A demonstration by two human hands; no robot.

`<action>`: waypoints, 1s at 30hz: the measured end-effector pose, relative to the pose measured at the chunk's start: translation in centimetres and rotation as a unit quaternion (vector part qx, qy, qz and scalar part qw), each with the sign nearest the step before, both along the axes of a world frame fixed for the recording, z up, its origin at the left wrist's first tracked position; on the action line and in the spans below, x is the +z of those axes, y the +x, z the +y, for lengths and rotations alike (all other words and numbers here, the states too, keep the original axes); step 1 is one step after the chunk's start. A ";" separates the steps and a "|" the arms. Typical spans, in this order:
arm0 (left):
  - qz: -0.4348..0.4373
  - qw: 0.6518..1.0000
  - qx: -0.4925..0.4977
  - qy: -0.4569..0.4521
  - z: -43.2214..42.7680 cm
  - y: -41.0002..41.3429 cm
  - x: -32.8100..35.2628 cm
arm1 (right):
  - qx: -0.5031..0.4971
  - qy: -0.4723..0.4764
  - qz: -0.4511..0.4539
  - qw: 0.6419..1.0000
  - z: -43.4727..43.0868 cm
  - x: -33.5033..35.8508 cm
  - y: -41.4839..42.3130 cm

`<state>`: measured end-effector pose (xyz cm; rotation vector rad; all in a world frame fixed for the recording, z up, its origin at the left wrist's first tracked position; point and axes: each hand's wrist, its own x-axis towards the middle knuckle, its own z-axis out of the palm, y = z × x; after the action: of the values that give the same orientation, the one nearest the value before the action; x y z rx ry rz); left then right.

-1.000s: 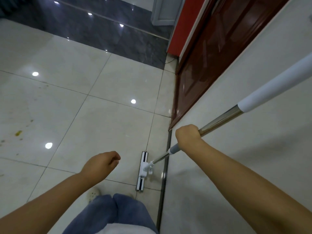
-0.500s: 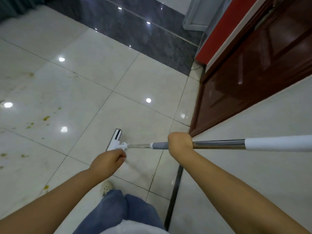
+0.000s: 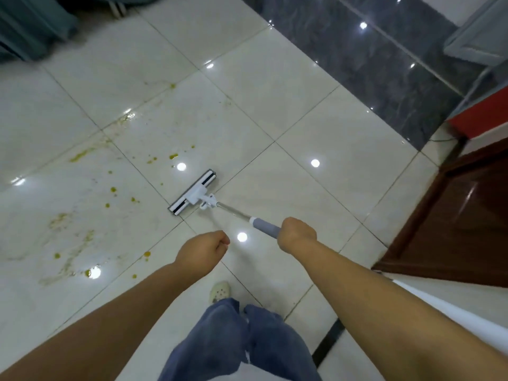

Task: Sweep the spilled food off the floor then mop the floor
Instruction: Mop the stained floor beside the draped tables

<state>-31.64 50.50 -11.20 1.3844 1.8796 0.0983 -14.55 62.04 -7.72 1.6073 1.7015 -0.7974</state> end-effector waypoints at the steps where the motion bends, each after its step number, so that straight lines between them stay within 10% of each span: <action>1: -0.004 1.000 0.010 -0.005 0.3 0.2 -0.2 | 0.005 -0.017 -0.011 1.000 1.0 -0.3 0.4; 12: -0.123 0.971 0.179 -0.102 12.6 13.2 -3.5 | -0.172 -0.272 0.074 0.944 11.0 0.4 9.9; 19: -0.471 0.593 0.629 -0.178 21.7 21.0 -2.6 | -0.066 -0.283 0.045 0.956 17.3 1.0 15.7; 30: -0.458 0.511 0.724 -0.071 26.9 15.1 -6.7 | -0.030 -0.274 0.110 0.955 22.9 -1.2 8.1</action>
<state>-16.56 77.41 -17.93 -0.7167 1.4109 1.1860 -6.49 84.91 -8.96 1.2185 1.4033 -1.3817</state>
